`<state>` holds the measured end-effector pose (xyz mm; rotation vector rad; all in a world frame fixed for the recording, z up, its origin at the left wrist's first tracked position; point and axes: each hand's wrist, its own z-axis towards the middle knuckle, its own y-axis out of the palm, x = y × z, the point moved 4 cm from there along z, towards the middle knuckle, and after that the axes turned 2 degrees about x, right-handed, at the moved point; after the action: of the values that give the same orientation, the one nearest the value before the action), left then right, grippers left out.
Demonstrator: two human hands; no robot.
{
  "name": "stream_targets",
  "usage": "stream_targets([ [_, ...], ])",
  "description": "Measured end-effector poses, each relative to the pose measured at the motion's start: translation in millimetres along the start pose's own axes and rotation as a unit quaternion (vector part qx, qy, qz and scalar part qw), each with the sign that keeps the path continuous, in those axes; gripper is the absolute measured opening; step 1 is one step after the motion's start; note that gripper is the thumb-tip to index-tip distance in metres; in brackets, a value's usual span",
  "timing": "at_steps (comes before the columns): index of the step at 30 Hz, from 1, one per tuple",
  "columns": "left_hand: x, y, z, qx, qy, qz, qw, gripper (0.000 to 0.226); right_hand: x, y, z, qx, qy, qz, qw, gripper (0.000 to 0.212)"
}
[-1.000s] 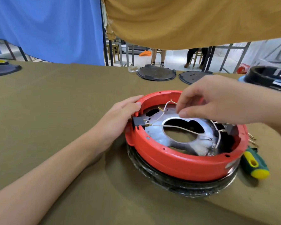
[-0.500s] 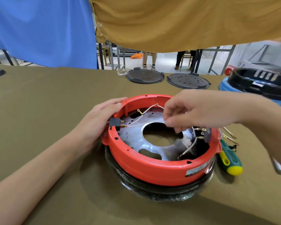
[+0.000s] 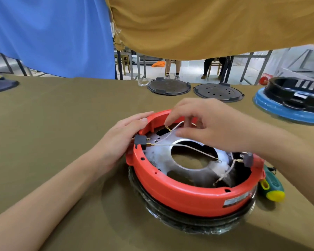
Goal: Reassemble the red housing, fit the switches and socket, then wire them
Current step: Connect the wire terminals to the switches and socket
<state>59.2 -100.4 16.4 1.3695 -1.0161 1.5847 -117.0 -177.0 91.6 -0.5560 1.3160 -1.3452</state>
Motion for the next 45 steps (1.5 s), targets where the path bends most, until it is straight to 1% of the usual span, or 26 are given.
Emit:
stream_targets([
  [2, 0, 1, -1, -0.001, -0.001, -0.001, 1.0, 0.032, -7, 13, -1, -0.038, -0.009, -0.024, 0.999, 0.012],
  [3, 0, 1, -1, 0.0, -0.003, -0.002, 1.0, 0.032, -9, 16, -1, -0.042, -0.007, -0.048, 0.998, 0.014],
  [5, -1, 2, -1, 0.003, -0.005, -0.003, 1.0, 0.033, -14, 18, -3, -0.013, -0.019, -0.099, 0.995, 0.02],
  [6, -1, 3, -2, 0.005, -0.004, -0.003, 1.0, 0.033, -18, 18, -3, 0.003, -0.029, -0.102, 0.994, 0.022],
  [8, 0, 4, -2, 0.005, 0.0, 0.001, 1.0, 0.033, -27, 20, -4, 0.01, -0.052, -0.089, 0.995, 0.021],
  [10, 1, 5, -3, 0.005, 0.0, 0.003, 1.0, 0.033, -30, 26, -3, 0.0, -0.069, -0.112, 0.991, 0.015],
  [15, 2, 7, -4, 0.011, 0.005, 0.005, 1.0, 0.034, -29, 30, -1, -0.01, -0.054, -0.083, 0.995, 0.008],
  [18, 3, 7, -4, 0.011, 0.013, 0.013, 1.0, 0.033, -26, 30, -1, -0.006, -0.035, -0.05, 0.998, 0.009],
  [21, 3, 7, -5, 0.013, 0.017, 0.023, 1.0, 0.033, -24, 32, 0, -0.003, -0.025, -0.04, 0.999, 0.009],
  [24, 3, 10, -3, 0.009, 0.015, 0.02, 1.0, 0.034, -28, 34, 3, -0.003, -0.036, -0.056, 0.998, 0.01],
  [26, 1, 12, -1, 0.006, 0.001, 0.007, 1.0, 0.034, -31, 36, 4, -0.004, -0.048, -0.08, 0.996, 0.01],
  [28, -1, 13, -1, -0.007, -0.015, -0.006, 1.0, 0.038, -31, 36, 5, 0.004, -0.049, -0.089, 0.995, 0.011],
  [30, -1, 13, -3, -0.021, -0.014, -0.007, 1.0, 0.042, -28, 35, 5, 0.005, -0.045, -0.087, 0.995, 0.012],
  [32, -1, 9, -3, -0.015, -0.017, -0.009, 1.0, 0.045, -24, 29, 5, 0.006, -0.029, -0.052, 0.998, 0.012],
  [34, -2, 3, -2, -0.005, -0.03, -0.015, 0.999, 0.043, -15, 14, 5, 0.03, -0.005, 0.007, 1.0, 0.012],
  [36, -2, -2, -1, -0.014, -0.045, -0.013, 0.999, 0.041, 0, -9, 4, 0.052, 0.027, 0.055, 0.997, 0.014],
  [38, -1, -6, -1, -0.014, -0.044, -0.007, 0.999, 0.036, 21, -31, -2, 0.036, 0.072, 0.085, 0.993, 0.016],
  [41, 2, -9, 0, 0.006, -0.039, -0.035, 0.999, 0.03, 58, -55, -17, -0.005, 0.154, 0.069, 0.986, 0.02],
  [43, 2, -6, -2, 0.004, -0.041, -0.038, 0.998, 0.034, 83, -64, -30, -0.025, 0.212, 0.052, 0.976, 0.02],
  [45, 3, -4, -4, 0.003, -0.039, -0.048, 0.998, 0.036, 106, -68, -42, -0.062, 0.26, 0.021, 0.963, 0.018],
])
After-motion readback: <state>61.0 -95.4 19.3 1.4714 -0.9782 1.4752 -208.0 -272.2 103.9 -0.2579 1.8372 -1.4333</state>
